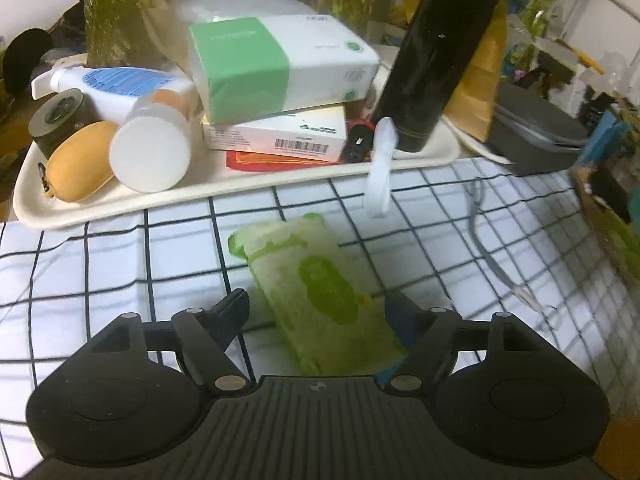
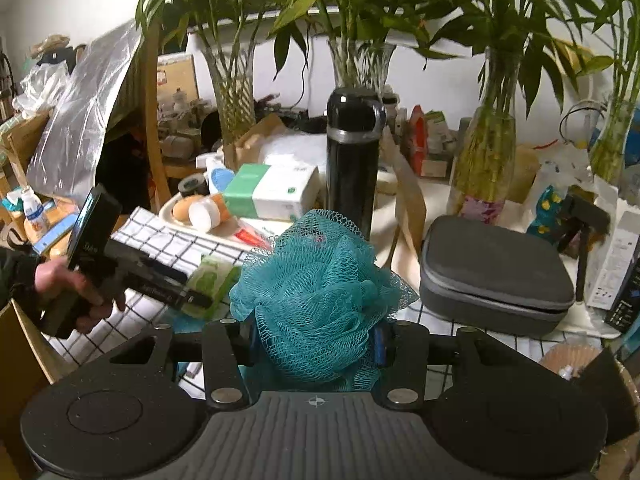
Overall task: Organize soft objects
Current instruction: 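Grasp the green wet-wipe pack with the left tool while the right tool holds the sponge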
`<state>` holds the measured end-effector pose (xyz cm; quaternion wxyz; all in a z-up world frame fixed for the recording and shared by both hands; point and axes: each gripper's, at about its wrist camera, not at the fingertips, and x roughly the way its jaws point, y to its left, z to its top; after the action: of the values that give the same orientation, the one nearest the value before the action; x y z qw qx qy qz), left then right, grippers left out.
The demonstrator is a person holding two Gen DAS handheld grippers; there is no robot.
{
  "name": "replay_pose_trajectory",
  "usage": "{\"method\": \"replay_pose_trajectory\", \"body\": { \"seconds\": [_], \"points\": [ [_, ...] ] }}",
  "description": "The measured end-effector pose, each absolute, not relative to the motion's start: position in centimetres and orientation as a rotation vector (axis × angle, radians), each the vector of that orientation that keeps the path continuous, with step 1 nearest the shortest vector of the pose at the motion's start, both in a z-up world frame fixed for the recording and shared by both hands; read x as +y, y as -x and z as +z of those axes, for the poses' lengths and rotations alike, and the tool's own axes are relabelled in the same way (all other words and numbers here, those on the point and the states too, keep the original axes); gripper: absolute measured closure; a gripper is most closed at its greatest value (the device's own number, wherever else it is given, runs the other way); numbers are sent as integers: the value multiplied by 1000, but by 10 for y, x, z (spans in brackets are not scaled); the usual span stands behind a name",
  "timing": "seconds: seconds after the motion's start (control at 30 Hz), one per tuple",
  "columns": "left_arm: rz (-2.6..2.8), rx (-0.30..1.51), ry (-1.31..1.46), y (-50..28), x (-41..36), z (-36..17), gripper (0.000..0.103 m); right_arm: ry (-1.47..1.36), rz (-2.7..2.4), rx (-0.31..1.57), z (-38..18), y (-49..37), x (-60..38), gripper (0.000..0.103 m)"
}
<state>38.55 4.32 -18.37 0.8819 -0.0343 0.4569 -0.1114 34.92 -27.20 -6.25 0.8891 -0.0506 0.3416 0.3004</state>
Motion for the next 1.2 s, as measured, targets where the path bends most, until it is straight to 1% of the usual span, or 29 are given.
{"method": "replay_pose_trajectory", "body": {
  "seconds": [0.27, 0.33, 0.4, 0.63, 0.77, 0.93, 1.2],
  "points": [
    [-156, 913, -111, -394, 15, -190, 29, 117, 623, 727, -67, -349, -271, 52],
    [-150, 911, -105, -393, 17, -189, 34, 136, 621, 730, -68, -348, -269, 52],
    [-141, 916, -94, -394, 21, -187, 43, 140, 621, 741, -70, -348, -268, 52],
    [-103, 937, -66, -395, 31, -184, 46, 150, 585, 760, -75, -350, -272, 52],
    [-110, 953, -63, -395, 34, -182, 52, 148, 575, 761, -75, -349, -273, 52],
    [-123, 958, -40, -395, 42, -173, 54, 144, 551, 762, -74, -350, -275, 52],
    [-139, 888, -31, -385, 51, -140, 54, 140, 524, 759, -71, -348, -276, 52]
  ]
}}
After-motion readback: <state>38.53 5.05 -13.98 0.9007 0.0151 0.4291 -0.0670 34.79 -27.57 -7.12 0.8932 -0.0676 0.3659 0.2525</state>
